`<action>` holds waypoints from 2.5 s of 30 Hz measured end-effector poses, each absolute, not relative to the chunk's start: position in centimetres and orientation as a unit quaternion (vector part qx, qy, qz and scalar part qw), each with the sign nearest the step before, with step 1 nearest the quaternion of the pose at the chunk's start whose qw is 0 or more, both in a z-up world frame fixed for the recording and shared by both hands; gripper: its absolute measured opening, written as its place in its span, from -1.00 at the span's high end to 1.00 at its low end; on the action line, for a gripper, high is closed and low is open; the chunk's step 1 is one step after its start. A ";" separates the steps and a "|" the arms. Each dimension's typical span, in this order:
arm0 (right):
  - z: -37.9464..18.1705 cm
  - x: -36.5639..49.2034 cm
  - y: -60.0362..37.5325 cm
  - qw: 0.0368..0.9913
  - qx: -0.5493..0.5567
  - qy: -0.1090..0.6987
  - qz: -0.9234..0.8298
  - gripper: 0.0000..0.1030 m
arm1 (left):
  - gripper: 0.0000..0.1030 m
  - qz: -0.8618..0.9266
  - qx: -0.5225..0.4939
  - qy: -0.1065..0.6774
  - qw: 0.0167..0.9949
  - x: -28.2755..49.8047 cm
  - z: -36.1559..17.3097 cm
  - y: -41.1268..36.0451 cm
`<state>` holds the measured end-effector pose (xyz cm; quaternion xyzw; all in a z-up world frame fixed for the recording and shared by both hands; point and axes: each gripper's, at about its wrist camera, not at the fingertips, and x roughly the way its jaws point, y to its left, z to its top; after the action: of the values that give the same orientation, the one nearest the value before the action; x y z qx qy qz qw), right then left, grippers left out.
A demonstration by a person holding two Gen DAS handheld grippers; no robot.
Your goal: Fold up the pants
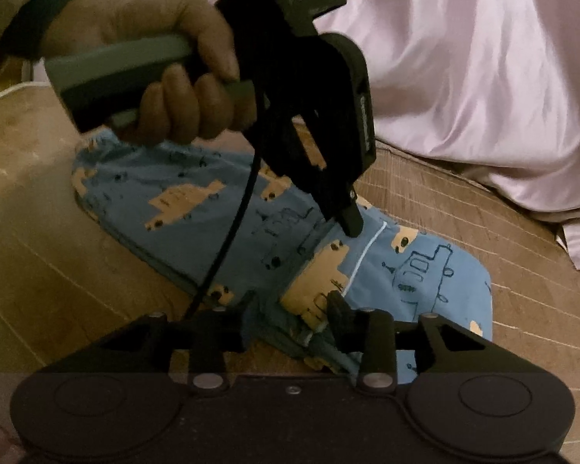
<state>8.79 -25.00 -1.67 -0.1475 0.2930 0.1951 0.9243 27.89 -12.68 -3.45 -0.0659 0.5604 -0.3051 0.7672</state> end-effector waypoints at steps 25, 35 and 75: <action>0.4 8.4 -23.8 0.938 -0.137 0.278 0.155 0.79 | 0.87 -0.326 -0.073 0.547 0.768 27.6 -1.7 -11.8; 0.9 9.0 -21.3 0.928 -0.126 0.283 0.206 0.79 | 0.87 -0.318 -0.063 0.548 0.771 27.4 -0.8 -8.0; -3.6 17.6 -30.8 0.930 -0.231 0.271 0.089 -0.92 | -0.39 -0.189 0.195 0.436 0.858 15.7 -3.0 -5.9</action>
<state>17.56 -30.83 -3.63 -0.2306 0.2712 0.0892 0.9302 15.74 -5.88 -3.01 0.1951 0.4359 -0.1889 0.8581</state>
